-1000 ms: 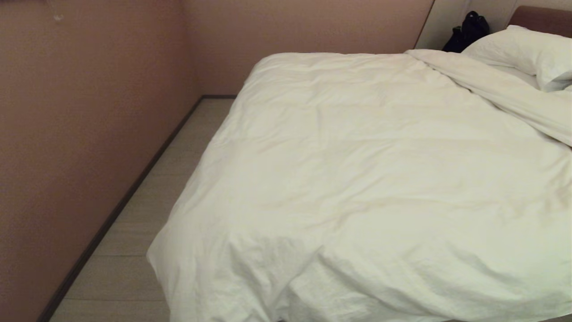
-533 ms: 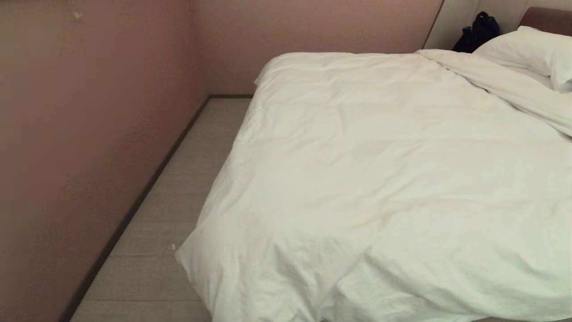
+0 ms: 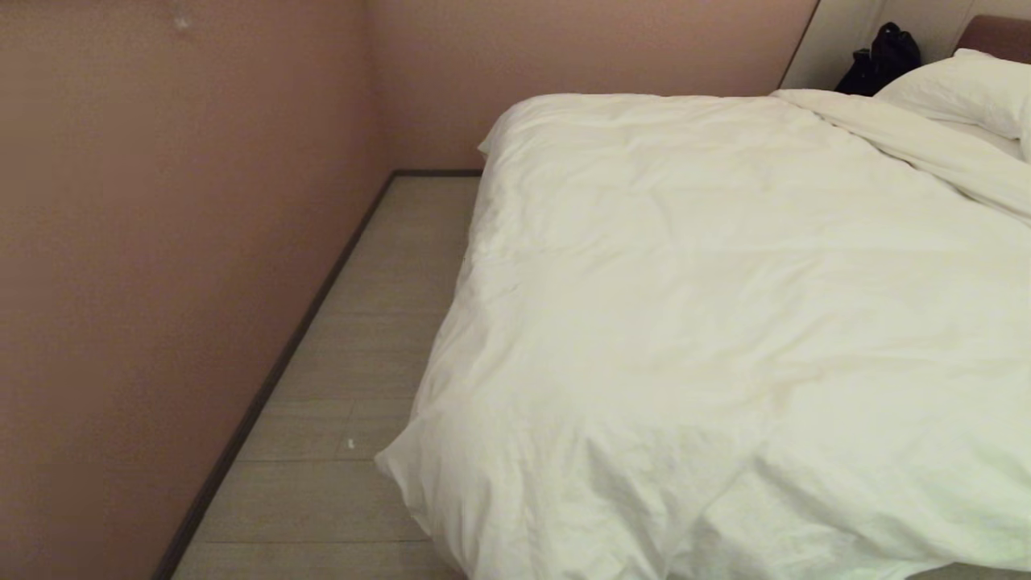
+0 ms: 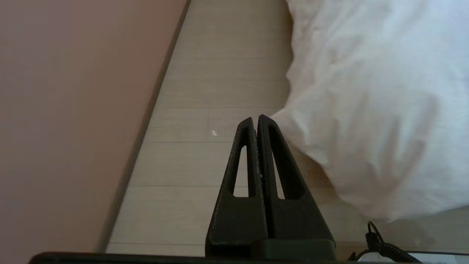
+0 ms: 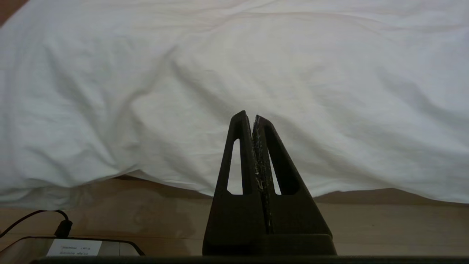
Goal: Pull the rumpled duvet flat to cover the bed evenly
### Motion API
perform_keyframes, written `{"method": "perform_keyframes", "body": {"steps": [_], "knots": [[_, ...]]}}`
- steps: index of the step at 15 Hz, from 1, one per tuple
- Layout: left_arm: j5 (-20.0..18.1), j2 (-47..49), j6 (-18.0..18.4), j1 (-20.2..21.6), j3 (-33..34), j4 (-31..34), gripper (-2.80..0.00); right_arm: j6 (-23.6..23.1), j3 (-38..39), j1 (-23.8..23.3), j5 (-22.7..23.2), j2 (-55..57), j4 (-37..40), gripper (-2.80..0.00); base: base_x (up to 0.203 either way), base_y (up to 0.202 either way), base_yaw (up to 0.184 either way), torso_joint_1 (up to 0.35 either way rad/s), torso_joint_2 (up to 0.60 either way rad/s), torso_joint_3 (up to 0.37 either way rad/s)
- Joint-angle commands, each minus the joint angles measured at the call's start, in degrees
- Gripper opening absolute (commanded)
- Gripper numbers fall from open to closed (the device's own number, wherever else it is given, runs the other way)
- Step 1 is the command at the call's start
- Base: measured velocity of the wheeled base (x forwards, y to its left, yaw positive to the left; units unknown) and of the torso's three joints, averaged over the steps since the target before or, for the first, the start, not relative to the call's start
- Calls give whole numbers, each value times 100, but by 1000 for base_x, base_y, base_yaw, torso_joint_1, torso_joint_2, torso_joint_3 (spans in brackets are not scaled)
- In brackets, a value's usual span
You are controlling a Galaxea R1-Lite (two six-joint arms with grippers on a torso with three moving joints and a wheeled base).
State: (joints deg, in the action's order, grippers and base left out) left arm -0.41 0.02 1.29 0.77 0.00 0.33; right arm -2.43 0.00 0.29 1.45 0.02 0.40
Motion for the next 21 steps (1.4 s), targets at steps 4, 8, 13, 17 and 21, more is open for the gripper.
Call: {"method": "perform_keyframes", "body": {"steps": [4, 8, 13, 17, 21], "knots": [[6, -2, -6, 2, 0, 3, -280, -4, 0, 4, 0, -2, -2, -280, 0, 195, 0, 3, 2, 0], [-2, -2, -6, 2, 0, 11, -280, -4, 0, -3, -4, -2, -5, -280, 0, 63, 0, 2, 1, 3], [-2, -2, 11, 2, 0, 20, -280, -4, 0, 2, 1, -2, -1, -280, 0, 0, 0, 0, 0, 0], [-2, -2, -3, 2, 0, 13, -280, -4, 0, 6, -1, -2, 4, -280, 0, 0, 0, 0, 0, 0], [-2, -2, 11, 2, 0, 11, -280, -4, 0, 6, -2, -2, 4, -280, 0, 0, 0, 0, 0, 0]]}}
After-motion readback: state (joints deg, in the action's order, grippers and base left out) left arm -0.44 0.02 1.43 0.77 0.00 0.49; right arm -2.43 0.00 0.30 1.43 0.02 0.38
